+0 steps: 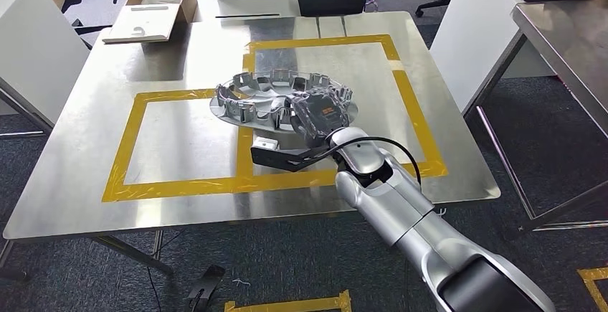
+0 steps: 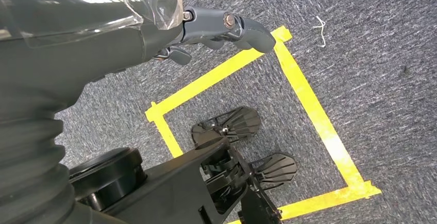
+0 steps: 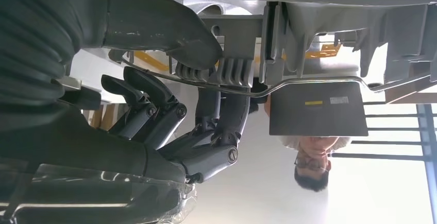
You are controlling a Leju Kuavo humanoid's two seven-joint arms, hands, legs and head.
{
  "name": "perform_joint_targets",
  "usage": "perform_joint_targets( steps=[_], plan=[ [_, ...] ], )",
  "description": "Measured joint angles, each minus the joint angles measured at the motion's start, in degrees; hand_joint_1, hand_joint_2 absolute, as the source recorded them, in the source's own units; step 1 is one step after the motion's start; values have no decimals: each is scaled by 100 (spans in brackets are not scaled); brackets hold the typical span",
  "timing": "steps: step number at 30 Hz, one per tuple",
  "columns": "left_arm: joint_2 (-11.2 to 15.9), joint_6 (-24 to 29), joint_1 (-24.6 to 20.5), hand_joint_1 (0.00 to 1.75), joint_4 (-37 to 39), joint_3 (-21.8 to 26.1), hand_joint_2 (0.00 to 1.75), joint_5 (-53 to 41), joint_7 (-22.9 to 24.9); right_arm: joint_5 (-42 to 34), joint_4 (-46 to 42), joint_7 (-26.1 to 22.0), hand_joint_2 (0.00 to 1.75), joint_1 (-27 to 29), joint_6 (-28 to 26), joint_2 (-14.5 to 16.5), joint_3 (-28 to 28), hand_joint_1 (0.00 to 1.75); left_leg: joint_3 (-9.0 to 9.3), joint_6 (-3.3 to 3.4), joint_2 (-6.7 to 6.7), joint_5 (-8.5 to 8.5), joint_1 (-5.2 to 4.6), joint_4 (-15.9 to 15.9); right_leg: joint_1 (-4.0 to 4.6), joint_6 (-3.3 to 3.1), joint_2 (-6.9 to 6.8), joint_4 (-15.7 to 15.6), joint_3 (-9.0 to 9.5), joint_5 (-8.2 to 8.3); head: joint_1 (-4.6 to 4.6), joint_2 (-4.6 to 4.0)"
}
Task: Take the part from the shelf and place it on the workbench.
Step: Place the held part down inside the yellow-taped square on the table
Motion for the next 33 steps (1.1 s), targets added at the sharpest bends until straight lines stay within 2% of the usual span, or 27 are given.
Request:
perform_joint_targets(
  steps=[8, 13, 16, 23, 33],
  plan=[
    [0, -1, -8, 0, 0, -1, 175, -62, -26, 43, -27, 28, 175, 35, -126, 8, -101, 175, 0, 0, 0, 0, 0, 0, 0, 0, 0, 0, -1, 0, 1, 0],
    [0, -22, -50, 0, 0, -10, 175, -146, -23, 22, 8, 248, 175, 39, -98, 8, -309, 175, -1, 0, 0, 0, 0, 0, 0, 0, 0, 0, 0, 0, 1, 0],
    [0, -28, -96, 0, 0, -27, 175, -161, 43, -7, 106, 506, 175, -2, 227, -4, -423, 175, -1, 0, -1, 0, -1, 0, -1, 0, 0, 0, 1, 0, 1, 0],
    [-2, -29, -156, 0, 0, -74, 175, -228, 241, 85, 641, 1432, 175, -204, 1470, -132, -568, 175, 1, 0, -4, 0, -2, 1, -1, 0, -2, 0, 3, 0, 1, 0],
    [-8, -23, -179, 0, -1, -81, 175, -273, 332, 268, 1027, 1848, 175, -291, 1969, -304, -670, 175, 2, 0, -2, 0, -1, 1, -1, 0, -1, 0, 3, 0, 1, 0]
  ],
)
